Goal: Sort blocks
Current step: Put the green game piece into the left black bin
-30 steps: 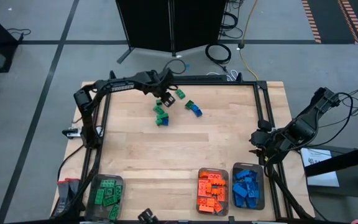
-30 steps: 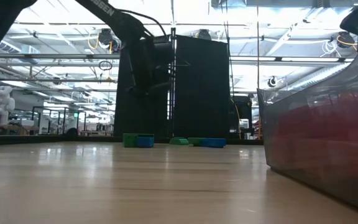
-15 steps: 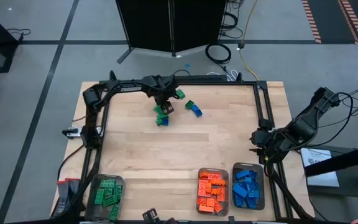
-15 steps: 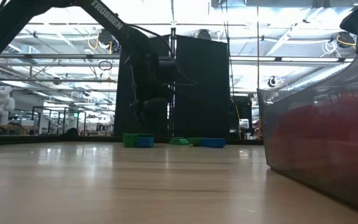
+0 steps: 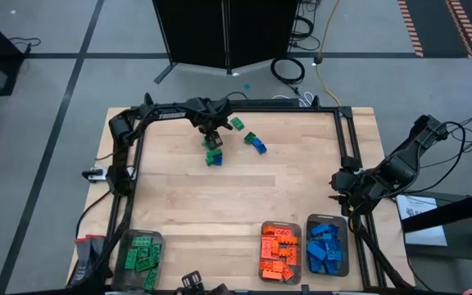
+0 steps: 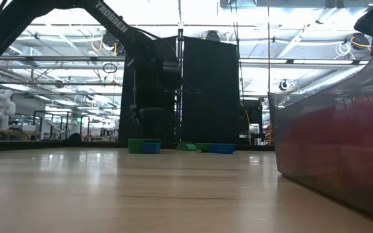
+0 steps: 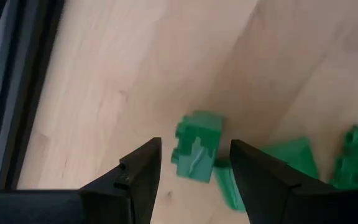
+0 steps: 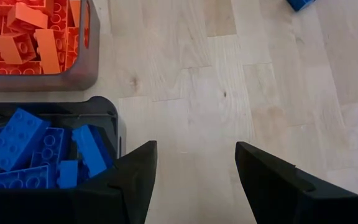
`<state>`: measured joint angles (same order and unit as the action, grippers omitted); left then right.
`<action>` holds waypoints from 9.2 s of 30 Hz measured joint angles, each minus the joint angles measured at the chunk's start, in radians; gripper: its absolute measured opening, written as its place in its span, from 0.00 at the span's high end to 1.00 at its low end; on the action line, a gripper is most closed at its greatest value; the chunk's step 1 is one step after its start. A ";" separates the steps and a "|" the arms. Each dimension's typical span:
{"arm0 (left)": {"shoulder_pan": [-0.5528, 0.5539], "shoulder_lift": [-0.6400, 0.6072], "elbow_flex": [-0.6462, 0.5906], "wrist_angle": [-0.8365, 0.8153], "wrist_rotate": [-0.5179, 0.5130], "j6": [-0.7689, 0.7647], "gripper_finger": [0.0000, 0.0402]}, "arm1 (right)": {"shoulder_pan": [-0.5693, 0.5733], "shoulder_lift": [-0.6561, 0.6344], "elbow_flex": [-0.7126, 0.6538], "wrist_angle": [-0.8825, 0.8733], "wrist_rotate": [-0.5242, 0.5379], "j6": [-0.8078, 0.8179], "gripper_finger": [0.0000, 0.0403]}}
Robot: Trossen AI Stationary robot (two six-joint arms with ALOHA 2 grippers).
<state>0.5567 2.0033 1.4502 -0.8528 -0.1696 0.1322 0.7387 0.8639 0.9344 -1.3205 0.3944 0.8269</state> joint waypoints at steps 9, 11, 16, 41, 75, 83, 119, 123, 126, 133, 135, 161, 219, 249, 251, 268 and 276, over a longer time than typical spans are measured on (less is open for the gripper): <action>0.024 0.000 0.000 0.015 0.044 0.048 0.52 | 0.000 0.000 0.000 -0.002 0.007 0.015 0.47; 0.031 0.008 0.000 0.015 0.095 0.059 0.53 | 0.000 0.000 0.000 -0.002 0.007 0.023 0.47; 0.040 0.041 0.000 -0.004 0.147 0.059 0.61 | 0.000 0.000 0.000 -0.001 0.007 0.029 0.47; -0.009 0.040 0.240 -0.055 0.175 -0.127 0.79 | -0.001 0.000 0.000 0.022 0.319 0.044 0.47; -1.160 -0.419 0.188 -0.638 0.097 -1.338 0.79 | 0.000 0.000 0.000 0.012 0.315 0.011 0.47; -1.384 -0.418 0.010 -0.465 0.274 -1.529 0.79 | -0.001 0.000 0.000 0.006 0.320 -0.013 0.47; -1.724 -0.419 -0.209 -0.165 0.341 -1.770 0.66 | 0.000 0.000 0.000 0.007 0.312 -0.035 0.47; -1.718 -0.419 -0.209 -0.156 0.341 -1.774 0.66 | -0.001 0.000 0.000 0.007 0.312 -0.035 0.47; -1.665 -0.423 -0.209 -0.194 0.325 -1.776 0.66 | 0.000 0.000 0.000 0.008 0.312 -0.035 0.47; -1.360 -0.461 -0.208 -0.472 0.024 -1.775 0.65 | 0.000 0.000 0.000 0.012 0.312 -0.035 0.47; -1.240 -0.484 -0.208 -0.500 -0.087 -1.726 0.65 | 0.000 0.000 0.000 0.012 0.313 -0.034 0.47; -0.299 -0.404 -0.422 0.292 0.059 -0.410 0.65 | 0.000 0.000 0.000 -0.010 0.321 0.024 0.47; -0.271 -0.180 -0.403 0.279 0.090 -0.431 0.55 | 0.000 0.000 -0.001 -0.088 0.342 0.104 0.47; -0.628 -0.462 -0.350 -0.204 0.280 -0.771 0.80 | 0.000 0.000 -0.001 -0.101 0.343 0.110 0.47; -0.717 -0.509 -0.350 -0.229 0.286 -0.862 0.80 | 0.000 0.000 -0.001 -0.106 0.343 0.090 0.47; -1.401 -0.639 -0.349 -0.230 0.313 -1.575 0.80 | 0.000 0.000 -0.001 -0.140 0.371 0.048 0.47; -1.547 -0.642 -0.349 -0.212 0.316 -1.645 0.80 | 0.000 0.000 -0.001 -0.140 0.365 0.045 0.47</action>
<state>-0.9898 1.3617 1.1015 -1.0650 0.1461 -1.5131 0.7383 0.8639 0.9333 -1.4605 0.7597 0.8722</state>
